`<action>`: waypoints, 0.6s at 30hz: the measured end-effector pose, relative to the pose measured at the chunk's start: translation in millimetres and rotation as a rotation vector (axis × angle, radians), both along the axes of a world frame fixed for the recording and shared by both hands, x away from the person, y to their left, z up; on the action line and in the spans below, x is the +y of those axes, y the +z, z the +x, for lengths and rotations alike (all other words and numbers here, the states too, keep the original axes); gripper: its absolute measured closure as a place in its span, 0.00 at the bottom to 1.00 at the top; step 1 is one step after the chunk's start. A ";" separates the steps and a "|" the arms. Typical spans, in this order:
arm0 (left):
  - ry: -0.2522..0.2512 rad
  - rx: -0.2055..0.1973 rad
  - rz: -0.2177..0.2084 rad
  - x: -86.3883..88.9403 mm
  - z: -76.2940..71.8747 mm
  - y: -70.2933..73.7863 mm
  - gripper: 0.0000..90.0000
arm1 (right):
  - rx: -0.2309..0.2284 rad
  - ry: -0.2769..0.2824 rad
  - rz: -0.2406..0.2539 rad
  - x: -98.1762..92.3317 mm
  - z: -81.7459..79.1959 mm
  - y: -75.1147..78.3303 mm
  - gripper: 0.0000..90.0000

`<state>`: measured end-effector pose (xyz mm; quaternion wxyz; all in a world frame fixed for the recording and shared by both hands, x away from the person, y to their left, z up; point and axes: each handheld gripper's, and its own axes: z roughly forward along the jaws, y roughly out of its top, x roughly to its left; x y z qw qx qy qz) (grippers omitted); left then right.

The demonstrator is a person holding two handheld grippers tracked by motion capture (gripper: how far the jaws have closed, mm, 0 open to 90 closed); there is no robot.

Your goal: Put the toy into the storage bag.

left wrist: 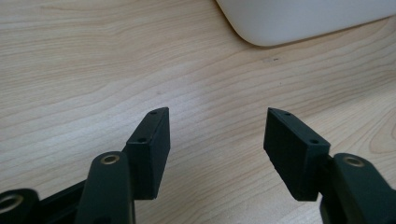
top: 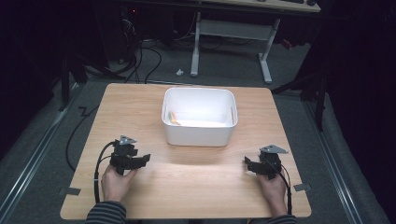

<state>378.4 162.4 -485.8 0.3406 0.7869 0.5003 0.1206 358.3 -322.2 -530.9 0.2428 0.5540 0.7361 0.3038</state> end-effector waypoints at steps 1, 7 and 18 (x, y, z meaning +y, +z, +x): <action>0.000 -0.001 0.000 -0.8 0.3 -1.6 0.46 | 0.000 0.001 0.000 0.0 0.0 0.0 0.26; 0.000 -0.006 -0.008 -5.9 0.0 -8.4 0.46 | 0.000 0.000 0.000 0.0 0.0 0.0 0.26; 0.016 -0.022 -0.003 -7.8 -1.4 -18.6 0.46 | 0.000 0.000 0.000 0.0 0.0 0.0 0.26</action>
